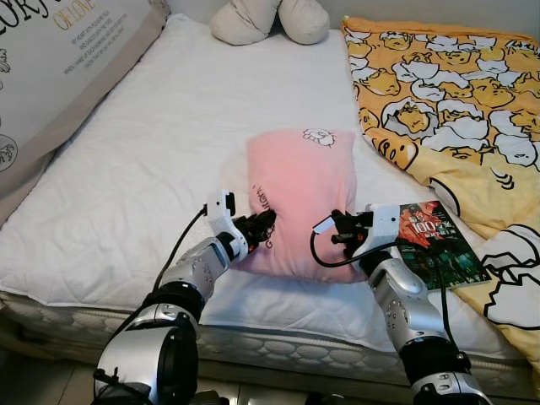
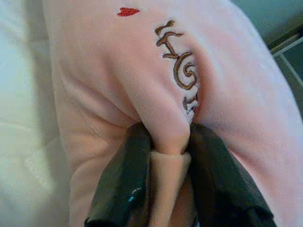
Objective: Clean up the room
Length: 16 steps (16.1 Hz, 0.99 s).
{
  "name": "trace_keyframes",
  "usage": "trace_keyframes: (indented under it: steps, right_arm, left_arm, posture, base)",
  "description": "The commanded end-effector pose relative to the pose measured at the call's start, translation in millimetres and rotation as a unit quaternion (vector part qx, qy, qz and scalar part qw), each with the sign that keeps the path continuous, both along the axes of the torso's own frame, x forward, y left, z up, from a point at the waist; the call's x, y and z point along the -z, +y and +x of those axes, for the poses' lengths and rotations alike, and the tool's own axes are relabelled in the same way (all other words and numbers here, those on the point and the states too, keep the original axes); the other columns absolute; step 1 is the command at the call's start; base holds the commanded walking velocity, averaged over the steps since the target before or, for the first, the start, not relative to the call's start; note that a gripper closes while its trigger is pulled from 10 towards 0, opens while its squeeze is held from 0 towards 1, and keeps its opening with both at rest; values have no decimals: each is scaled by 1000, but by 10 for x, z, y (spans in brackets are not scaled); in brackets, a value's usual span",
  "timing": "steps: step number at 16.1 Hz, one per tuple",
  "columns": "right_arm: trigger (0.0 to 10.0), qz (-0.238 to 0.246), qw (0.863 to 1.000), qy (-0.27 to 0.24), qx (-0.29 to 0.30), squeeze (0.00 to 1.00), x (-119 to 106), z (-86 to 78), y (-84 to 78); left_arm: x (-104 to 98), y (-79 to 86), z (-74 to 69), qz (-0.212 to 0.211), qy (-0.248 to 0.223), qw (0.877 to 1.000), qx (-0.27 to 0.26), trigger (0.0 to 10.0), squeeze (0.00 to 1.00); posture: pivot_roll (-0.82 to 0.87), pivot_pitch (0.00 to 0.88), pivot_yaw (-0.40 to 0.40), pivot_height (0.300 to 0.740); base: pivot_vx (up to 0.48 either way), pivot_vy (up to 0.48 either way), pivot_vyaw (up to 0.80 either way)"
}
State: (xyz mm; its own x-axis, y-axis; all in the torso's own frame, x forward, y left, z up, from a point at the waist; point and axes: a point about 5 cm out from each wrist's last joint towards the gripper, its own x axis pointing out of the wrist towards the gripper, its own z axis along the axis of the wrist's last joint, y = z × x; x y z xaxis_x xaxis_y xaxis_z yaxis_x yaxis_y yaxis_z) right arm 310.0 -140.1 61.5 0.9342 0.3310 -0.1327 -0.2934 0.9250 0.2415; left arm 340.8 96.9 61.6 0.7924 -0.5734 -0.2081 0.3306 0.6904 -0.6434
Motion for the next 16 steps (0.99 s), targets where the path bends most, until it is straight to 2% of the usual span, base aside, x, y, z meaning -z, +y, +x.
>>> trace_keyframes:
  steps: [1,2,5,8,9,12,16]
  right_arm:
    - [0,8,1000,-1,-5,0,-23,-8,40]
    - [0,7,1000,-7,-3,0,-52,4,37]
    - [0,-11,997,-78,10,0,-440,135,22]
    - [0,-9,993,-116,18,0,-668,211,-5]
    - [0,-9,990,-140,21,0,-837,265,-31]
    - [0,-14,989,-146,28,0,-898,290,-70]
    - [0,-17,992,-123,29,0,-776,269,-42]
  left_arm:
    - [-64,-78,8,0,-26,999,20,0,0]
    - [-80,-70,14,7,-34,999,22,0,0]
    - [-379,10,125,9,-112,994,11,0,0]
    - [-571,50,188,6,-150,989,0,0,0]
    - [-716,104,222,18,-184,983,-11,0,0]
    - [-803,194,227,44,-214,975,-31,0,0]
    - [-775,269,187,85,-224,970,-51,0,0]
  posture:
    - [4,50,0,740]
    - [4,48,3,740]
    - [-3,36,12,740]
    - [-3,28,6,740]
    - [1,20,-1,740]
    - [10,11,-10,740]
    - [23,2,-23,740]
  base:
    - [0,0,0]
    - [0,0,0]
    - [0,0,0]
    - [0,0,0]
    - [0,0,0]
    - [0,0,0]
    - [0,0,0]
